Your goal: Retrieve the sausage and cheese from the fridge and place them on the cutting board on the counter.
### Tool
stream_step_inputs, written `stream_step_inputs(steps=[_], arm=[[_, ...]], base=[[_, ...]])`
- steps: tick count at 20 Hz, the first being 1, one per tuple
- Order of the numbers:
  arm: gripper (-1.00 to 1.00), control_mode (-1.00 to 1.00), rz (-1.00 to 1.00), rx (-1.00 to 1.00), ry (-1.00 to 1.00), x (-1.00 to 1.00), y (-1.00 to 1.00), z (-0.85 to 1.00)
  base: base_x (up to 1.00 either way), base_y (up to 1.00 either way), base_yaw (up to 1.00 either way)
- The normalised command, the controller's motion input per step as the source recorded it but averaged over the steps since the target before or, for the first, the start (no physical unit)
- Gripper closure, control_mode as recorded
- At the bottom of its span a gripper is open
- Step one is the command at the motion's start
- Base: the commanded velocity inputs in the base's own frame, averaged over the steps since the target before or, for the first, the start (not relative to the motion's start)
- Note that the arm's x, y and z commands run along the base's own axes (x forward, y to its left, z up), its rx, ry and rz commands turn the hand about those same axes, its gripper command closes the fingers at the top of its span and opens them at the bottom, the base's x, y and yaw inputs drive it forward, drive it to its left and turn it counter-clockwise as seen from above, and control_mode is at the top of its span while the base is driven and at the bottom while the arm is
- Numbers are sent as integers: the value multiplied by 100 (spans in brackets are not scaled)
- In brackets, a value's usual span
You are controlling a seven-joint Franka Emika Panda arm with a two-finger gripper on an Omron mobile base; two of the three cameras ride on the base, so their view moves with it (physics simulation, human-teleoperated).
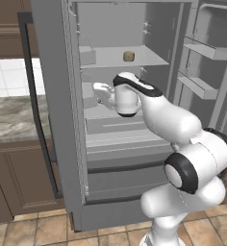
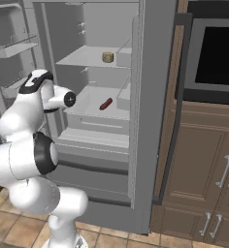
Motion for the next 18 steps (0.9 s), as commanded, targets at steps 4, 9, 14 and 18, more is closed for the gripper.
stream_step_inputs(steps=[4, 9, 14, 18], arm=[[-100, -100, -2, -5, 0, -70, -21, 10], [-100, -100, -6, -13, 0, -41, -85, 15], [-100, -100, 1, -7, -1, -4, -76, 4], [-100, -100, -6, -41, -1, -20, -56, 38]], base=[[0, 0, 0], [0, 0, 0], [0, 0, 0], [0, 0, 0]])
